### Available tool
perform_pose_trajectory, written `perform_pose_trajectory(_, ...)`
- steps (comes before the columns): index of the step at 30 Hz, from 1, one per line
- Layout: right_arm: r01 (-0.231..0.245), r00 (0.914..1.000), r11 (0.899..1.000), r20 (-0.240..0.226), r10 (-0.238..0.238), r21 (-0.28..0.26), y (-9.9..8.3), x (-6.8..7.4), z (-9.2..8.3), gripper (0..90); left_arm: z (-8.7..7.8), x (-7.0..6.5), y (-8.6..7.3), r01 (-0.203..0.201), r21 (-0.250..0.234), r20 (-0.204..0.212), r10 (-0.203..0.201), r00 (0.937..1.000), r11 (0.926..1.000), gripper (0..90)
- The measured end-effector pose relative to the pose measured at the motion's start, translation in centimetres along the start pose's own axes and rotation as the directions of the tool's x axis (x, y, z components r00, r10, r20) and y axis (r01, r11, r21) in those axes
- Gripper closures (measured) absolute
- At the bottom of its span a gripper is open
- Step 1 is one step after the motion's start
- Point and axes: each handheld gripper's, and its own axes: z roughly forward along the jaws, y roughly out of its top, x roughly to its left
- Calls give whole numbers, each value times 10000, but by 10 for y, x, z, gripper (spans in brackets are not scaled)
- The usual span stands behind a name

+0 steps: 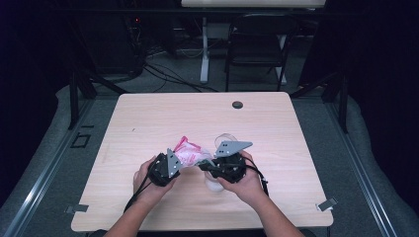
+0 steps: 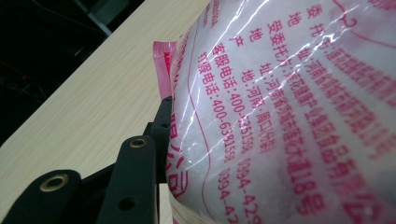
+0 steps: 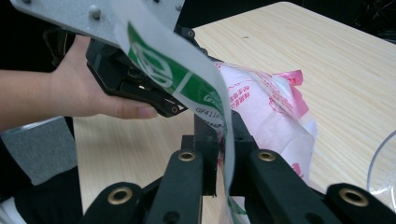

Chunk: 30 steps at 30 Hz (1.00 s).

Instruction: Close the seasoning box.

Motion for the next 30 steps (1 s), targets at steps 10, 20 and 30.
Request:
perform_pose_trajectory(10,-365,9993,9992,-80,364,-137,-1,1,-1,889,-4,0,1,-408,-99,-438,403,9982,9991,610)
perform_pose_trajectory(20,-402,9991,9990,-121,400,-189,-1,0,-2,890,-7,-1,2,-728,-184,-747,712,9947,9972,610)
perform_pose_trajectory(30,-400,9992,9989,-104,397,-261,-2,1,-3,889,-9,-3,4,-1089,-179,-1087,1063,9884,9939,610)
